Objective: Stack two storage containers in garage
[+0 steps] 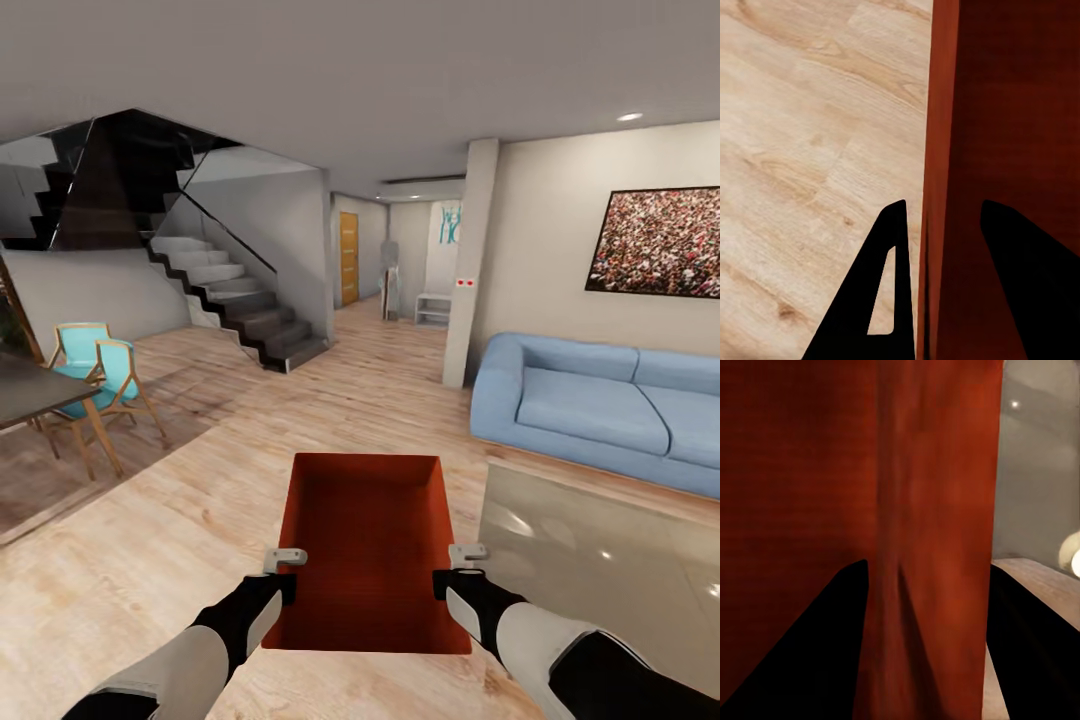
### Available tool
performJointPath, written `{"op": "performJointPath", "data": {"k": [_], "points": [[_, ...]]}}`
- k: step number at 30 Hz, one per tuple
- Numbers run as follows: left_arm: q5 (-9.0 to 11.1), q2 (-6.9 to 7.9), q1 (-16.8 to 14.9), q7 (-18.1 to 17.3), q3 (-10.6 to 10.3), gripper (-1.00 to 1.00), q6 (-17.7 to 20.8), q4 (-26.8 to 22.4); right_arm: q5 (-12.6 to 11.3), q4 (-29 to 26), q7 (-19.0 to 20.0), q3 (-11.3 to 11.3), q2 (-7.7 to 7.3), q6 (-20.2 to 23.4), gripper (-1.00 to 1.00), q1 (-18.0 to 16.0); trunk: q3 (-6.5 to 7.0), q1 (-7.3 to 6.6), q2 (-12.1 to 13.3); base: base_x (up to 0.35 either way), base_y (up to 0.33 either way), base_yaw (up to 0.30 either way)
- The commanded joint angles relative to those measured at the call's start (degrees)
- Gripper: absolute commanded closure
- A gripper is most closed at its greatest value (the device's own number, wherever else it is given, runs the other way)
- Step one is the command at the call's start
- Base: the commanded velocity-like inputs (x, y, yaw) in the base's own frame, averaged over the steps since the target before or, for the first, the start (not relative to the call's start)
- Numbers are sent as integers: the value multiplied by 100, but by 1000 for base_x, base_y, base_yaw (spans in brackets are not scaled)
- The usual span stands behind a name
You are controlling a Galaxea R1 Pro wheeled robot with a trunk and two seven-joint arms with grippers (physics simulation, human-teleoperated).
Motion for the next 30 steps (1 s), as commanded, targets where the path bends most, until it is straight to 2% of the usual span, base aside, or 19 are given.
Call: {"op": "performJointPath", "data": {"k": [1,9,19,30], "points": [[-55,-40,-1,46,97,100,45,11,66,-15,-230,500,25,-253,100,0,-2,2,-5,0,0,41],[-55,-40,-1,46,96,100,51,12,67,-15,-224,500,25,-245,100,0,-2,2,-5,17,0,6],[-55,-40,-1,46,98,100,51,11,67,-15,-230,500,25,-244,100,0,-2,2,-5,244,0,0],[-55,-40,-1,46,98,100,44,11,67,-15,-226,500,25,-245,100,0,-2,2,-5,15,0,0]]}}
